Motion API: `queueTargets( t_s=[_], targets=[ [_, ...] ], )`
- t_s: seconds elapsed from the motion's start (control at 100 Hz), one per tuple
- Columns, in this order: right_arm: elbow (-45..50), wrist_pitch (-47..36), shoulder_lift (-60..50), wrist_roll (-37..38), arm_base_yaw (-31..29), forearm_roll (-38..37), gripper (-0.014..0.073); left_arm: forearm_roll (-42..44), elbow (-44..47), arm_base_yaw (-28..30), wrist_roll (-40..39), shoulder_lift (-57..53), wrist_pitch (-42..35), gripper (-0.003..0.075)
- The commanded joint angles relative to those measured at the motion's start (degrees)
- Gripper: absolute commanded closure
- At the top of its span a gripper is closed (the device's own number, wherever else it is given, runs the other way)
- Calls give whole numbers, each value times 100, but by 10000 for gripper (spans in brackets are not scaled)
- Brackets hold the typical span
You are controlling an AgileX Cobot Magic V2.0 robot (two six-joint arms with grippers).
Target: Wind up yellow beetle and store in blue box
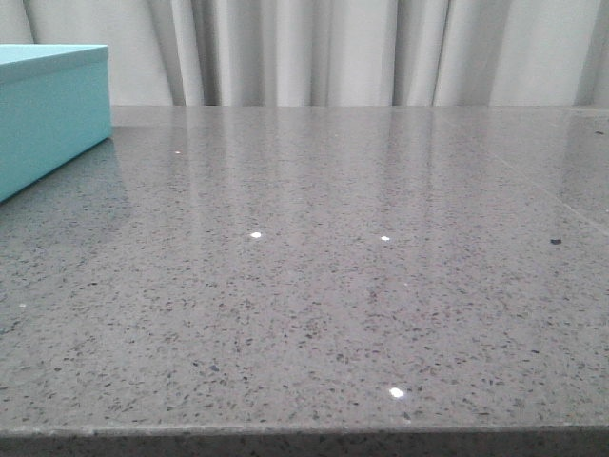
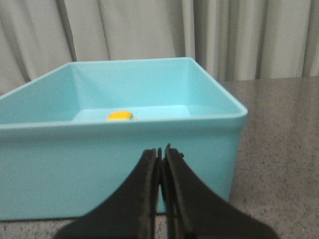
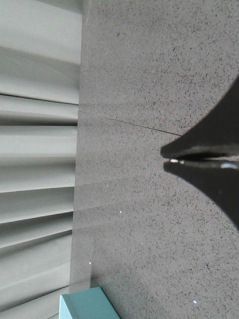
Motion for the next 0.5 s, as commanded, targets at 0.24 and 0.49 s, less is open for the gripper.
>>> queueTargets(
  t_s=[0.24, 0.49],
  targets=[
    [-135, -443, 39, -46, -14, -122, 659, -12, 290, -2, -177, -196, -583, 738],
    [-135, -443, 39, -46, -14, -122, 659, -12, 290, -2, -177, -196, -583, 738]
  ],
)
